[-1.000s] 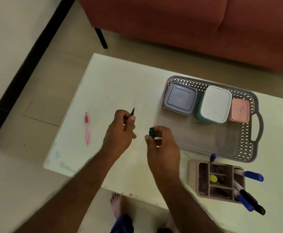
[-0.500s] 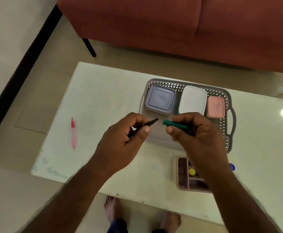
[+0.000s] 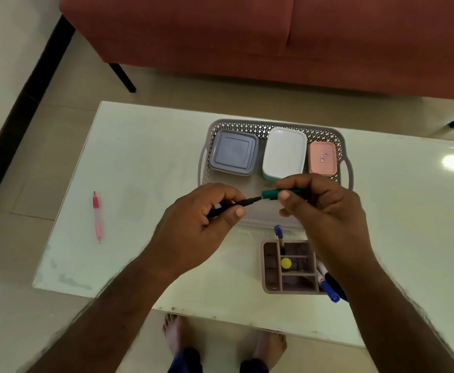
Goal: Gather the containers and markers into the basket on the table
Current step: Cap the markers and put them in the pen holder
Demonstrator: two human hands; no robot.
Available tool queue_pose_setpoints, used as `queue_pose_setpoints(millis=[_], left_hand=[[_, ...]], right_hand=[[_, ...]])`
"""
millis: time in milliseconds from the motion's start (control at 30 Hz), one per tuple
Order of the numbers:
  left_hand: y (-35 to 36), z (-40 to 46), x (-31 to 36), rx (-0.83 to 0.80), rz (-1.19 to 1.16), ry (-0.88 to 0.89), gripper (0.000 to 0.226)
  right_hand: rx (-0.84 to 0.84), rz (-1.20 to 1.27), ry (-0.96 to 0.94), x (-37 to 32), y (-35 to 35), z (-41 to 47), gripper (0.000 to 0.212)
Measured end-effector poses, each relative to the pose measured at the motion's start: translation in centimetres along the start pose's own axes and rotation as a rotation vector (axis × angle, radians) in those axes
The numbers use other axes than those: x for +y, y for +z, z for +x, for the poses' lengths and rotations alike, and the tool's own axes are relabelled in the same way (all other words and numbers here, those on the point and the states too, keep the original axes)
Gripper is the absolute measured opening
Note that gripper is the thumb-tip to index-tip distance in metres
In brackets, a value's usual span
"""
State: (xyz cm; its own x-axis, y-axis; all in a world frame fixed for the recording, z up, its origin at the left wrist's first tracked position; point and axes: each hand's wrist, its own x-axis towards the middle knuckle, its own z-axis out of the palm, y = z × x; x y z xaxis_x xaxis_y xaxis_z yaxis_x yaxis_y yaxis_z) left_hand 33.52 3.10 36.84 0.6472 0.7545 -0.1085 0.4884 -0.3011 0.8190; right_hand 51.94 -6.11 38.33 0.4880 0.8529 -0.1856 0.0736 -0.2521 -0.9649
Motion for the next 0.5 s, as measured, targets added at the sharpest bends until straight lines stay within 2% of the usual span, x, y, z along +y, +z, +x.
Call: queue_pose_setpoints(millis=[133, 500], left_hand=[[0.4, 0.3, 0.3, -0.004, 0.018, 0.002, 0.013], [1.6, -0.5, 1.2, -0.058, 0.147, 0.046, 0.020]], right_hand=[[0.076, 0.072, 0.002, -0.1, -1.3, 0.1, 0.019], [-0.140, -0.129, 0.054, 0.1, -1.2, -1.1, 0.015]])
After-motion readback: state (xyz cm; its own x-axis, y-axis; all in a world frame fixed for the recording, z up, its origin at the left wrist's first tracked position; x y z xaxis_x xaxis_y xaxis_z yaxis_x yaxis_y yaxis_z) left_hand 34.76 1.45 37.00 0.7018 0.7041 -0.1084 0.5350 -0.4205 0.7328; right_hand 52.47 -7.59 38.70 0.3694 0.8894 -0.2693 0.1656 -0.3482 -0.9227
